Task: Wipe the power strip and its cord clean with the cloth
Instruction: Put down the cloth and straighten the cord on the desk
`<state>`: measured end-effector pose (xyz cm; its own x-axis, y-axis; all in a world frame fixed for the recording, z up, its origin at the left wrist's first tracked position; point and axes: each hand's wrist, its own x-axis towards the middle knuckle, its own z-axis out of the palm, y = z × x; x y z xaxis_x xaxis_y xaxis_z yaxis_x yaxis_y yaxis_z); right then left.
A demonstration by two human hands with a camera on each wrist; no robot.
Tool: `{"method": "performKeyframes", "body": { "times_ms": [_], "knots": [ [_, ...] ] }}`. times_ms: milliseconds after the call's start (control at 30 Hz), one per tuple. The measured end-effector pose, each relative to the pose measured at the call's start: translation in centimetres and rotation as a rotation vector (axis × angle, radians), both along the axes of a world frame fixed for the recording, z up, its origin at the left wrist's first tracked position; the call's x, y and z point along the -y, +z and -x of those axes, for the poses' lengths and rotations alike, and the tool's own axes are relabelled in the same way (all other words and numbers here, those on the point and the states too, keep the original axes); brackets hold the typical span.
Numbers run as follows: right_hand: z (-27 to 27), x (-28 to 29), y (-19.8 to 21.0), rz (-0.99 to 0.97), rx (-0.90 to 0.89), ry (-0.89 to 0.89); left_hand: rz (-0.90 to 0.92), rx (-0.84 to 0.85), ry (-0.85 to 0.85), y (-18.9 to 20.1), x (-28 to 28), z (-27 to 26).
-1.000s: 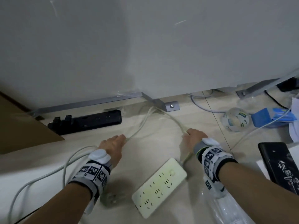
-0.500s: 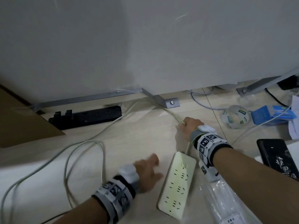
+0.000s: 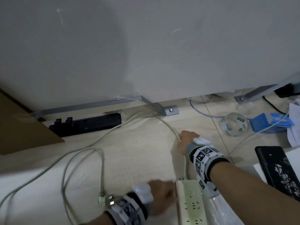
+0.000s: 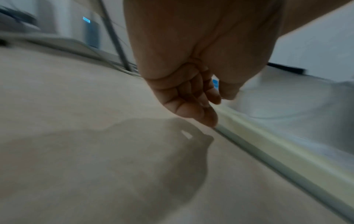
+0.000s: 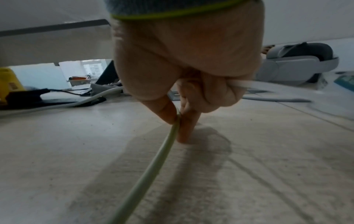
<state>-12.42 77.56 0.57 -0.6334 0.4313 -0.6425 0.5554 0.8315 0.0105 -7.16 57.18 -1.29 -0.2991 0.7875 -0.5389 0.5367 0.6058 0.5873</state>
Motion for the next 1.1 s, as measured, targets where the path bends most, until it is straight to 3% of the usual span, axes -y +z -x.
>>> {"method": "performKeyframes", "body": {
  "times_ms": [133, 233, 367, 533, 600, 700, 800, 900, 967, 1100],
  "knots": [
    [0.8, 0.0, -0.4, -0.017, -0.213, -0.064, -0.045, -0.266, 0.455, 0.0, 1.6, 10.2],
    [2.4, 0.2, -1.3, -0.007, -0.285, -0.069, 0.01, -0.401, 0.544, -0.2, 3.0, 15.3],
    [4.6, 0.6, -2.5, 0.0, -0.308, -0.06, 0.137, -0.505, 0.524, -0.4, 3.1, 19.0],
    [6.2, 0.8, -3.5, -0.036, -0.311, -0.007, 0.227, -0.353, 0.502, -1.5, 2.0, 20.0],
    [6.2, 0.5, -3.4, -0.042, -0.31, 0.011, 0.149, -0.393, 0.472, -1.6, 1.8, 19.7],
    [6.1, -0.1, -2.7, -0.022, -0.285, -0.014, -0.149, -0.452, 0.393, -1.8, 1.7, 18.6],
    [5.9, -0.2, -2.3, 0.014, -0.272, -0.039, -0.421, -0.617, 0.192, -2.0, 1.4, 17.0],
    [5.7, 0.0, -2.3, -0.019, -0.262, -0.037, -0.529, -0.692, 0.213, -0.6, -0.6, 16.5],
    [5.7, -0.2, -2.5, -0.04, -0.318, -0.029, -0.496, -0.699, 0.271, 0.4, -2.3, 16.7],
    [5.3, 1.0, -3.1, -0.065, -0.348, 0.132, -0.177, -0.645, 0.264, 0.4, -3.7, 16.8]
  ]
}}
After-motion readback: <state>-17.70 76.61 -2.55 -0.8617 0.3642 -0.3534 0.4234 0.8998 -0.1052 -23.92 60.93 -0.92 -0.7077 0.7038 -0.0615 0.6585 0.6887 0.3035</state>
